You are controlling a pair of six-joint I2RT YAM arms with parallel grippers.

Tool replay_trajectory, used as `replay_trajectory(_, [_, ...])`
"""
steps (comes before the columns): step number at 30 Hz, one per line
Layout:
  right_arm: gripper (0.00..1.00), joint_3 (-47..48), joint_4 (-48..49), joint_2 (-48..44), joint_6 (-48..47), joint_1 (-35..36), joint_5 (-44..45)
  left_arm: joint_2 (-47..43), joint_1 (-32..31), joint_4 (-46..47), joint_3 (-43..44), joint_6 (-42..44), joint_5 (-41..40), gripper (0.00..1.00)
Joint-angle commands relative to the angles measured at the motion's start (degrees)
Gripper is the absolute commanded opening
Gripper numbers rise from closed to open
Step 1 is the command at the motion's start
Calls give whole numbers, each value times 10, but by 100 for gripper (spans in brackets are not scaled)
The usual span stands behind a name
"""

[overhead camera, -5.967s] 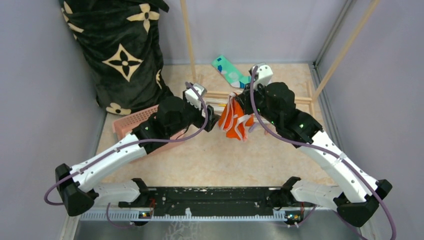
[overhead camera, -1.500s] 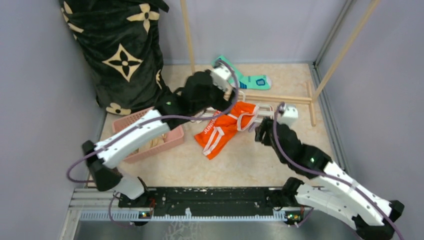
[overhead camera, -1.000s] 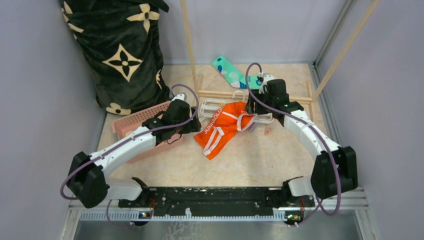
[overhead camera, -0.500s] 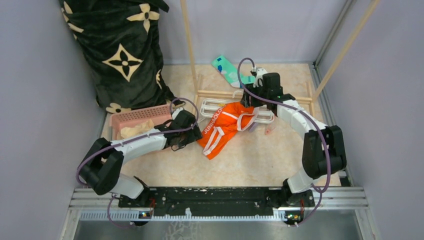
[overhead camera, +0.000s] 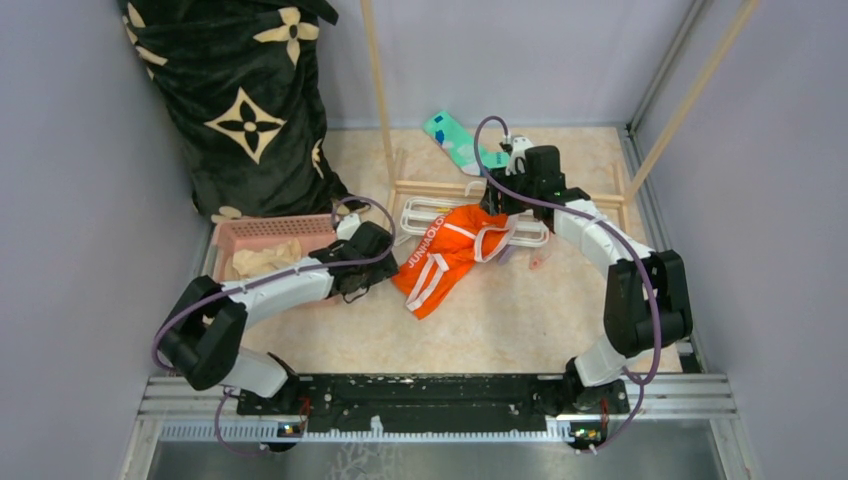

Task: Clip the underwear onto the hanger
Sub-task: Flatten out the underwear at the center of the board.

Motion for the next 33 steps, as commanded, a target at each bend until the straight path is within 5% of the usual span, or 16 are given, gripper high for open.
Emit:
replay_trajectory(1, [55,17,28,-14,-3,-5,-3,-3,-28,67,12,15,33,87])
replay_trajectory(10, [54,22,16,-17,-4,-6,-1,57,-40,24,28,-47,17,82])
replay_trajectory(17, [51,21,18,-18,-2,-8,7,74,-40,119,-11,-44,55,72])
replay_trajectory(30, [52,26,12,11,-25,-22,-43,74,-25,136,-15,2,39,11])
replay_trajectory(33, [55,24,31,21,-32,-22,-41,48,-25,127,-14,28,25,3])
